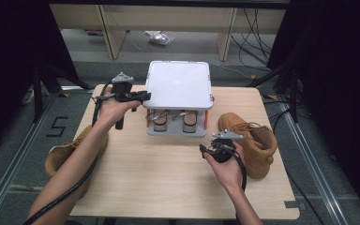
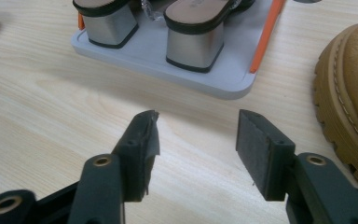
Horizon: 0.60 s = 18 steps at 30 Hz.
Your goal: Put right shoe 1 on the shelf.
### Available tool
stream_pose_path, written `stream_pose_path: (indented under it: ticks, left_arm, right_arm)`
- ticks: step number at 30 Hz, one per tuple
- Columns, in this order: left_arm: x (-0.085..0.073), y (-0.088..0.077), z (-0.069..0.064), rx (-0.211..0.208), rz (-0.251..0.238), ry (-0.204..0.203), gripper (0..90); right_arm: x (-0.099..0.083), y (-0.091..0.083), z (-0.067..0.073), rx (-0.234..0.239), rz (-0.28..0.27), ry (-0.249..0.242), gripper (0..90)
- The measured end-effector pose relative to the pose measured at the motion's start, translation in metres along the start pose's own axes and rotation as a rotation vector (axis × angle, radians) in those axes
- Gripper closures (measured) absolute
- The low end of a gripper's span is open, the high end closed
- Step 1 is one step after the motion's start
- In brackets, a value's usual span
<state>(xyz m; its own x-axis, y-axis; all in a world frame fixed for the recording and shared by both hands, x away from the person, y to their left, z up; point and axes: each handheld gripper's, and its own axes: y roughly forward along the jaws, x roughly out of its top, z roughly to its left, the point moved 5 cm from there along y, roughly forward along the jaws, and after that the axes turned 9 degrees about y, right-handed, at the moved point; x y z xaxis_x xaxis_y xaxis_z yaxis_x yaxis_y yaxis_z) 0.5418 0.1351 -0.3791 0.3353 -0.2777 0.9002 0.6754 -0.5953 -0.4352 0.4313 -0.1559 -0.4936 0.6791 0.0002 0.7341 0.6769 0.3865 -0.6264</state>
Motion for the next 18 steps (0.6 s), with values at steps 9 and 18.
stream_pose_path:
  ticks: [9,18]
  left_arm:
    - [-0.027,-0.054,0.020,0.061,0.029,0.014,58.9]
    - [-0.056,-0.106,0.039,0.127,0.069,-0.008,57.2]
  right_arm:
    - [-0.010,-0.004,-0.006,0.015,-0.022,-0.046,46.2]
    - [-0.014,-0.008,-0.007,0.021,-0.029,-0.034,45.9]
